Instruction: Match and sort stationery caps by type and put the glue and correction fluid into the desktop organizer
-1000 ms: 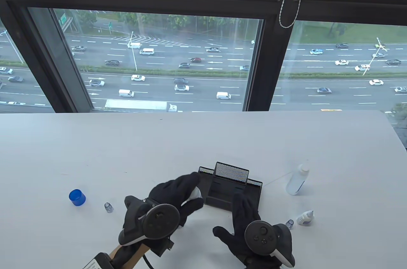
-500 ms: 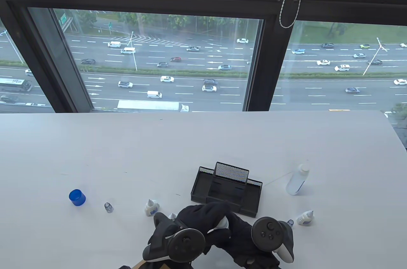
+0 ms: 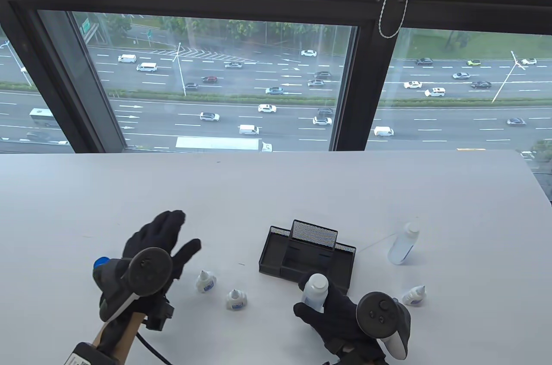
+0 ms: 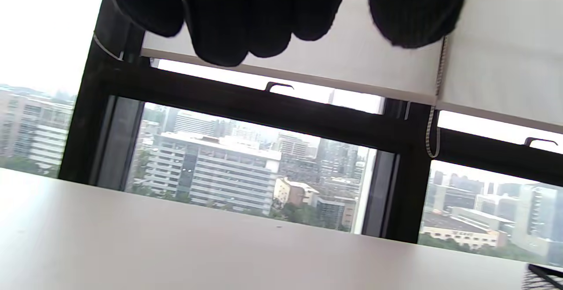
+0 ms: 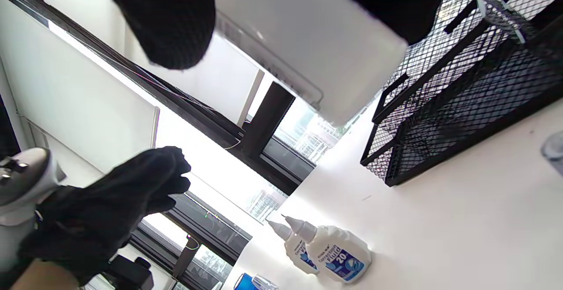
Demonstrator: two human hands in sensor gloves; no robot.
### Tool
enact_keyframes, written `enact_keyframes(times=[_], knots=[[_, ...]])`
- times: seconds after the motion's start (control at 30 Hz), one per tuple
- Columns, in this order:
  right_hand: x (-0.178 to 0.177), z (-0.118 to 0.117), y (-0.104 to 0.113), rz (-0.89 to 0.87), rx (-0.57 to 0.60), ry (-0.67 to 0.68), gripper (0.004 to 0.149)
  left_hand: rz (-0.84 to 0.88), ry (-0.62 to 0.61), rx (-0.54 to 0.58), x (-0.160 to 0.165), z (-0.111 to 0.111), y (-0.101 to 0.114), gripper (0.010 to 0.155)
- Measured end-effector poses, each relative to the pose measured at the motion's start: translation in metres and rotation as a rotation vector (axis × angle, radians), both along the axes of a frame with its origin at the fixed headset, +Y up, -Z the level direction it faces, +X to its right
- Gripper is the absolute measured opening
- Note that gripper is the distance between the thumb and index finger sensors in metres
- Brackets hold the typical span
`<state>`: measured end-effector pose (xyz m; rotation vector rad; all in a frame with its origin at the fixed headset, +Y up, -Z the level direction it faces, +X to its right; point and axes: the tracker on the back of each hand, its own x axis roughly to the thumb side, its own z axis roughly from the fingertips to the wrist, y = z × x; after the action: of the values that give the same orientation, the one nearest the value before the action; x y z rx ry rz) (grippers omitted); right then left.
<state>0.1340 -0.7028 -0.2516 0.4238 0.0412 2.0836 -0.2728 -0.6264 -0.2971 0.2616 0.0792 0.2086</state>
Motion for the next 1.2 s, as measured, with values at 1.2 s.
enact_keyframes(times=[1.2], knots=[[-0.015,0.003,-0.002,0.071,-0.005,0.075,0.072,0.422,-0.499,0.080,0.048,0.034,0.038,0.059]])
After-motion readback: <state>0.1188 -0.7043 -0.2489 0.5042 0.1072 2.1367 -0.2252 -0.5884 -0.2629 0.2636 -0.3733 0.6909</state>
